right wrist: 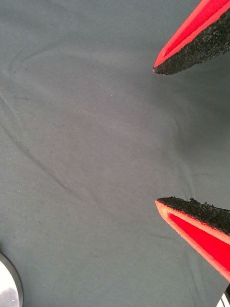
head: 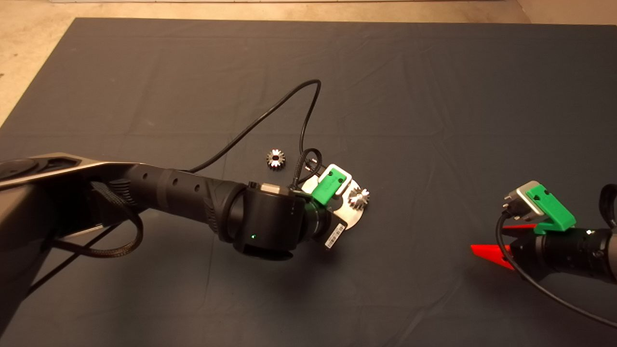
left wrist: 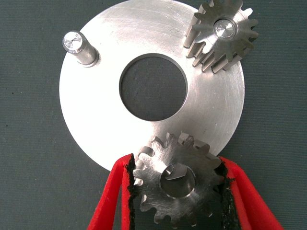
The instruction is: Install three planetary gears onto the carrier pins
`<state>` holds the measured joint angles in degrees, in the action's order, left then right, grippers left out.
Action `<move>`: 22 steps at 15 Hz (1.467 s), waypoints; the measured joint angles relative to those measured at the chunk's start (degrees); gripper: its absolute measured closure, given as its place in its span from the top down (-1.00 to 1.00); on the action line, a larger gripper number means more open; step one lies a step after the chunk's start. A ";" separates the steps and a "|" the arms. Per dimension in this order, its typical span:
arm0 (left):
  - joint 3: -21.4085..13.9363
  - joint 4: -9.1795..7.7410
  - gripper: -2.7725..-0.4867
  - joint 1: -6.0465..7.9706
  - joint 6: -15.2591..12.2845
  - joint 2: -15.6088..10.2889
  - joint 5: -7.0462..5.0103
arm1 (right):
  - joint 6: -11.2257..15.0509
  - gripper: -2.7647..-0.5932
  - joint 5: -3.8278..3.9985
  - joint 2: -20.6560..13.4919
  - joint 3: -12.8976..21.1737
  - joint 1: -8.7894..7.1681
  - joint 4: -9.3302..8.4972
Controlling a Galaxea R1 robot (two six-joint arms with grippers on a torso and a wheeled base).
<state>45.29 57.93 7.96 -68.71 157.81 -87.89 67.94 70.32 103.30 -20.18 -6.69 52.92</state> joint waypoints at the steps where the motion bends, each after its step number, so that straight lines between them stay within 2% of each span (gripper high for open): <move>1: 0.00 0.00 -0.72 0.00 -0.01 -0.01 -0.02 | 0.00 0.19 0.00 0.02 0.00 0.00 0.00; 17: 0.11 0.41 -0.72 -0.50 -0.52 0.46 -0.06 | -0.79 0.19 -0.02 0.02 0.00 -0.17 0.00; 22: 0.10 3.04 -0.72 -1.63 -0.50 0.52 -0.09 | -0.80 0.19 -0.02 0.02 0.00 -0.17 0.00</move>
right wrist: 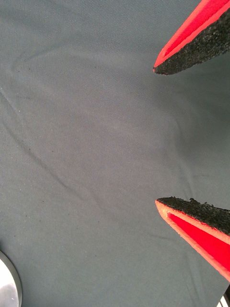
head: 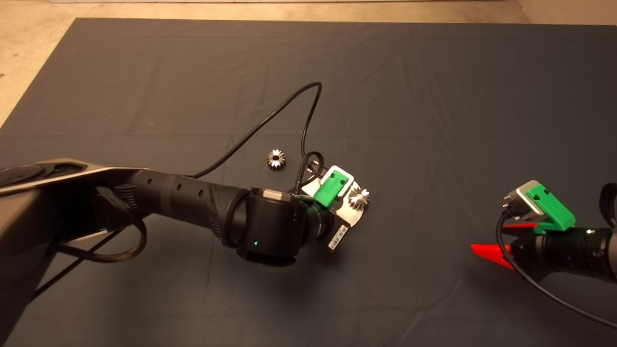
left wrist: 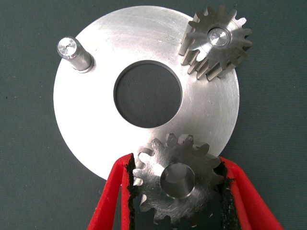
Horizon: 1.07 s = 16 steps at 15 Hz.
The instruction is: Install three planetary gears onto the carrier pins
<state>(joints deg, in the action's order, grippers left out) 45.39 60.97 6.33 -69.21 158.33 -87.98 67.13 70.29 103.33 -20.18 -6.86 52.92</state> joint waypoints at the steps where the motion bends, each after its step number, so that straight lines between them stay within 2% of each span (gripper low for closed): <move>1: 0.00 0.11 -0.72 -0.02 0.00 0.08 -0.10 | 0.00 0.19 0.00 0.00 0.00 0.00 0.00; 16: -0.18 0.33 -0.73 -0.13 0.02 -0.11 0.09 | -0.21 0.19 0.00 -0.82 0.00 -0.13 0.00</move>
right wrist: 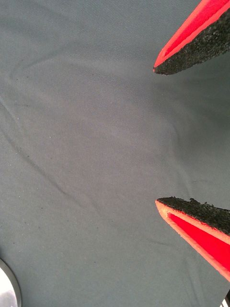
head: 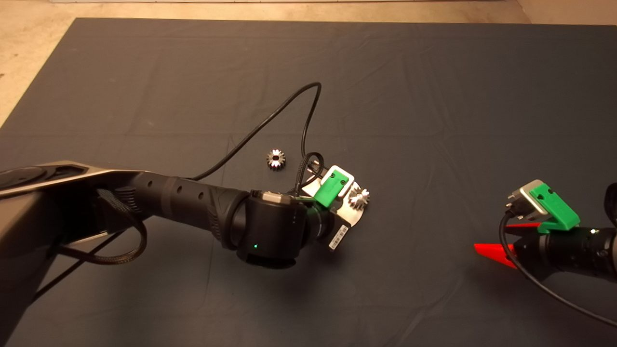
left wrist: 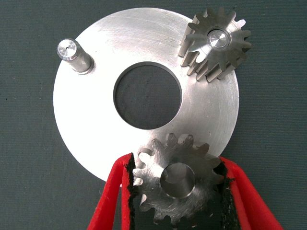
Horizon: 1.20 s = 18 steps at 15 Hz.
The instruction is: Install three planetary gears onto the carrier pins
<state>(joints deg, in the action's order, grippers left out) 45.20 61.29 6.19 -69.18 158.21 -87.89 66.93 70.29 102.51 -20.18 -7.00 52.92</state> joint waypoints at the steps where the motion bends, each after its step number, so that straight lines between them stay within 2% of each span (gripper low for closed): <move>1: -0.04 -0.02 -0.73 -0.02 0.02 0.00 0.00 | 0.00 0.19 0.00 0.00 0.00 0.00 -0.02; 12: -0.50 -0.29 -0.73 -0.16 0.50 -0.16 -0.06 | -0.01 0.19 0.00 0.00 0.00 0.00 0.00; 15: -0.66 -0.33 -0.73 -0.16 0.96 -0.75 0.79 | -0.01 0.19 0.00 0.00 0.00 0.00 -0.02; 18: -0.72 -0.39 -0.73 -0.16 1.43 -1.11 1.10 | -0.01 0.19 0.00 0.00 0.00 0.00 0.00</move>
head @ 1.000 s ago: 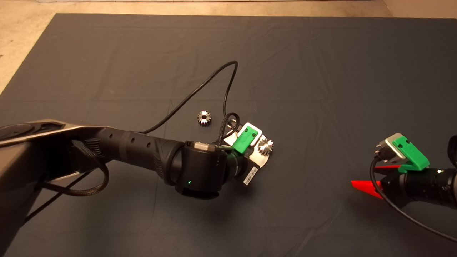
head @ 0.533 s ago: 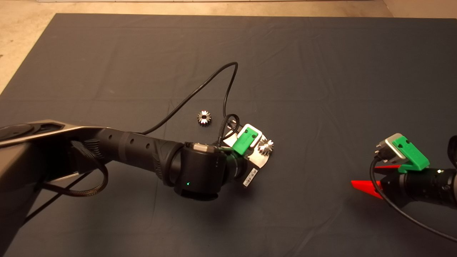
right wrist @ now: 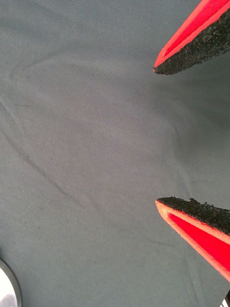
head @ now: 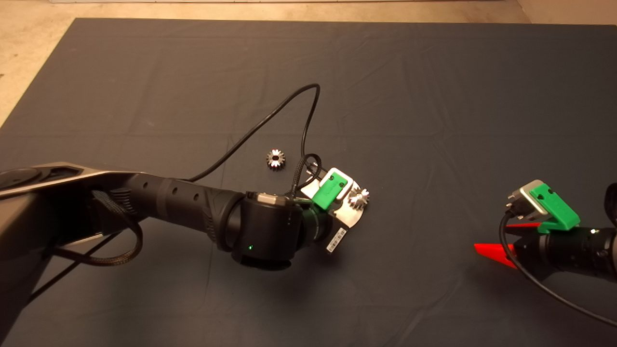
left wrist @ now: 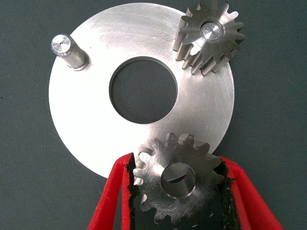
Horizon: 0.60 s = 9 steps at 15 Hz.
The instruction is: Install three planetary gears onto the carrier pins
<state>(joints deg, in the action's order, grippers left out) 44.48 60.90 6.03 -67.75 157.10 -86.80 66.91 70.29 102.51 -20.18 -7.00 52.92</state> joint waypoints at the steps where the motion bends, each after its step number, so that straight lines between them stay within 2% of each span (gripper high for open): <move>1: 0.00 -0.02 -0.73 0.00 0.20 -0.16 0.02 | 0.00 0.19 0.00 0.00 0.00 0.00 -0.02; 9: -0.16 -0.07 -0.73 0.02 1.87 -0.79 0.69 | 0.00 0.19 0.00 0.00 0.00 0.00 -0.01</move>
<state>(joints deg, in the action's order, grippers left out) 44.32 60.83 6.06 -65.87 156.31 -86.11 66.91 70.29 102.51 -20.18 -7.00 52.91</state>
